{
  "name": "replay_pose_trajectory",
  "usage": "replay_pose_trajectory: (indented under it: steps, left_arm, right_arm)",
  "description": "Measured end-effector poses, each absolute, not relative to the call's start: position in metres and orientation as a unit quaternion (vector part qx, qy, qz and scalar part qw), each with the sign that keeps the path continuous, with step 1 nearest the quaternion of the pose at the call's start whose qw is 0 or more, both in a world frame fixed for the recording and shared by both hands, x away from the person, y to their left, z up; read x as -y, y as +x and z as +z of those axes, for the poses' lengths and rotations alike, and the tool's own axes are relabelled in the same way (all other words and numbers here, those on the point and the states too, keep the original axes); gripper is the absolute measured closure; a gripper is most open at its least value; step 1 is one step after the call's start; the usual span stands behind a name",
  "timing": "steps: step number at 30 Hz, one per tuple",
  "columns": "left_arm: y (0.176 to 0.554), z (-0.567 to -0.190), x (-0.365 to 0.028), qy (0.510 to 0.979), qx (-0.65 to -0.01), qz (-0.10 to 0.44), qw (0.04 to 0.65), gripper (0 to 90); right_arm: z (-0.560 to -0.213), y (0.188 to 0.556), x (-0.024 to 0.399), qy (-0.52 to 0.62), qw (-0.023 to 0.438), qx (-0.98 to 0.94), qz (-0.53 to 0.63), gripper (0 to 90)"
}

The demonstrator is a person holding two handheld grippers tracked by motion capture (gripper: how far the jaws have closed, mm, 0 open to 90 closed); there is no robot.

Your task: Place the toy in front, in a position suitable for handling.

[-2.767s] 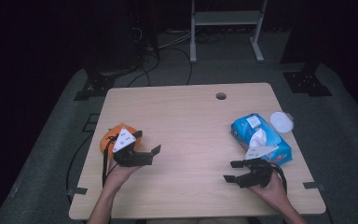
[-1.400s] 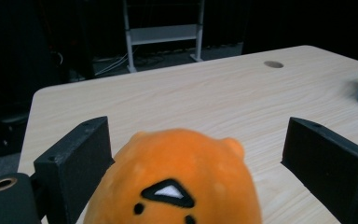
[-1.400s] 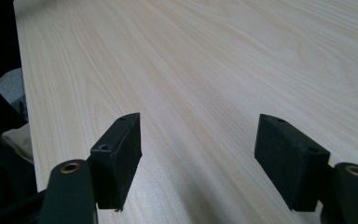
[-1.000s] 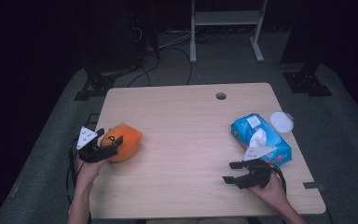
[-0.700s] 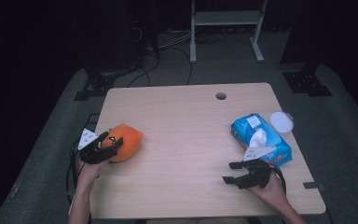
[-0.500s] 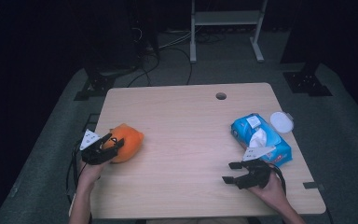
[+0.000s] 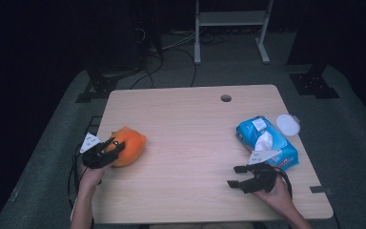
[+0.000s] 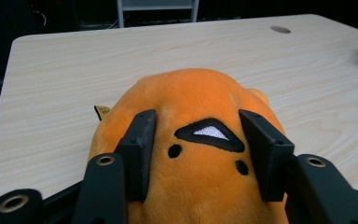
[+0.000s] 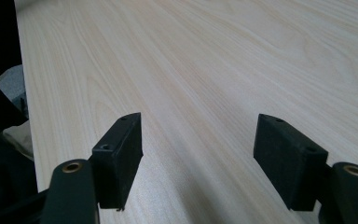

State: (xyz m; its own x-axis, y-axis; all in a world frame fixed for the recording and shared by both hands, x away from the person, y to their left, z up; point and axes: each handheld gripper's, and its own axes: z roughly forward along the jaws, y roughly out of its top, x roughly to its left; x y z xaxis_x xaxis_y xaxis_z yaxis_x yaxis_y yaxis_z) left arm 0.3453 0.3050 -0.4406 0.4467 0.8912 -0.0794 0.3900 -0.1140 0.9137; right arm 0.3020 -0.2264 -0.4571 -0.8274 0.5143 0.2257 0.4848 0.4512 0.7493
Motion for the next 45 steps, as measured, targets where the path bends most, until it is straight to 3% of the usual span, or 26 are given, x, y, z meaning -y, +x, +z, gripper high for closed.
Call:
replay_pose_trajectory:
  steps: [14, 23, 36, 45]
  left_arm:
    - [0.345, -0.444, -0.308, 0.686, -0.464, 0.264, 0.495, 44.7]
    - [0.343, -0.438, -0.303, 0.688, -0.465, 0.278, 0.483, 57.3]
    - [0.341, -0.429, -0.304, 0.659, -0.487, 0.268, 0.507, 62.5]
    - [0.334, -0.41, -0.287, 0.655, -0.454, 0.256, 0.547, 62.7]
  right_arm:
    - [-0.457, 0.302, 0.226, 0.293, 0.018, -0.853, 0.433, 31.5]
    - [-0.456, 0.301, 0.225, 0.292, 0.02, -0.853, 0.432, 31.6]
    - [-0.456, 0.301, 0.225, 0.291, 0.02, -0.853, 0.433, 31.7]
    - [-0.456, 0.302, 0.225, 0.29, 0.021, -0.853, 0.433, 31.9]
